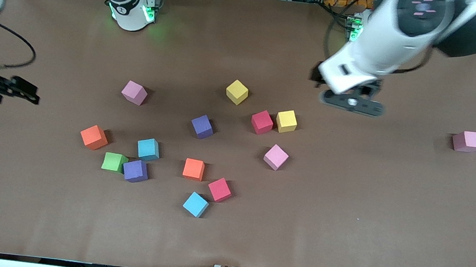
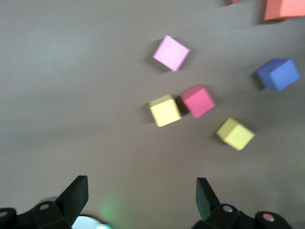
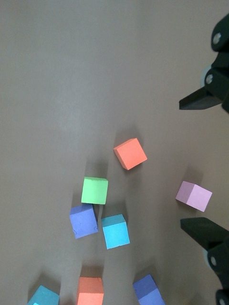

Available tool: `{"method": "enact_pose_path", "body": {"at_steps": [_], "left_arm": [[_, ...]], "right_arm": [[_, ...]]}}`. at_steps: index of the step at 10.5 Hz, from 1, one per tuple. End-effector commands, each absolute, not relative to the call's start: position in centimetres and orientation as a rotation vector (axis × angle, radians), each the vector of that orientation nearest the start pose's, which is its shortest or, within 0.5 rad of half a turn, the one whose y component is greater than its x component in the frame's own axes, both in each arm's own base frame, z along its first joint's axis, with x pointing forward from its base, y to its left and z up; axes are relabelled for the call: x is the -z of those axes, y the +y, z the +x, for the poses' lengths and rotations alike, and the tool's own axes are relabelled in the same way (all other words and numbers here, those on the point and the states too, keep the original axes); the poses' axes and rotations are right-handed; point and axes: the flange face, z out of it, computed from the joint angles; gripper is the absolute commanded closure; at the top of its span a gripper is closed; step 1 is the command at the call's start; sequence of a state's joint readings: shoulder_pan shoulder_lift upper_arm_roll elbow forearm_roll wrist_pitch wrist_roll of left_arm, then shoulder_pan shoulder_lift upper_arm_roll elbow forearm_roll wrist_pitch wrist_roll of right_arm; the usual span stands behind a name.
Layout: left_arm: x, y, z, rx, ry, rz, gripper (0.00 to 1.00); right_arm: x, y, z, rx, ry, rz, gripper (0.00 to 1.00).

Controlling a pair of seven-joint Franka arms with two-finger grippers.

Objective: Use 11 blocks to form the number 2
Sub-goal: 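Reach the left gripper to the yellow cube while the right gripper reaches cyan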

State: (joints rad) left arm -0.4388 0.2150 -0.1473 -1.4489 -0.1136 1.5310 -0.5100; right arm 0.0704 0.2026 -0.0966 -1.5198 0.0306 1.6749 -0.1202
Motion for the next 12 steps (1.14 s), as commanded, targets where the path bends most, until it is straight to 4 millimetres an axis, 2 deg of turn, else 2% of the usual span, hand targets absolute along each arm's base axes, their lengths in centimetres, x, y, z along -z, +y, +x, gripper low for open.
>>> {"method": "enact_pose_path", "body": {"at_steps": [1, 3, 4, 5, 6, 7, 9, 10, 12], "left_arm": [[-52.0, -36.3, 50.5, -0.370, -0.257, -3.243, 0.00], [-48.4, -41.3, 47.8, -0.381, -0.468, -3.217, 0.00], [-45.9, -44.1, 46.2, -0.393, -0.616, -3.180, 0.00], [-43.5, -46.1, 45.1, -0.394, -0.754, -3.141, 0.00], [-41.0, -48.1, 42.9, -0.383, -0.758, -3.135, 0.00], [-38.8, -49.3, 40.6, -0.390, -0.743, -3.136, 0.00], [-34.2, -49.7, 38.4, -0.390, -0.893, -3.081, 0.00], [-32.5, -50.5, 36.6, -0.400, -0.970, -3.045, 0.00], [-30.2, -51.7, 35.9, -0.419, -1.181, -2.961, 0.00]], "right_arm": [[-51.6, 1.3, 62.0, -0.138, -0.178, -3.116, 0.00], [-48.2, 2.1, 61.2, -0.110, -0.199, -3.117, 0.00], [-46.4, 3.4, 61.4, -0.084, -0.228, -3.118, 0.00], [-44.7, 4.6, 61.4, -0.058, -0.252, -3.119, 0.00], [-43.1, 5.4, 61.1, -0.027, -0.223, -3.122, 0.00], [-41.8, 5.6, 60.8, -0.020, -0.188, -3.125, 0.00], [-40.0, 6.2, 60.6, -0.047, -0.152, -3.125, 0.00], [-38.9, 7.2, 60.0, -0.066, -0.145, -3.127, 0.00], [-35.7, 6.8, 58.7, -0.057, -0.132, -3.130, 0.00]]}}
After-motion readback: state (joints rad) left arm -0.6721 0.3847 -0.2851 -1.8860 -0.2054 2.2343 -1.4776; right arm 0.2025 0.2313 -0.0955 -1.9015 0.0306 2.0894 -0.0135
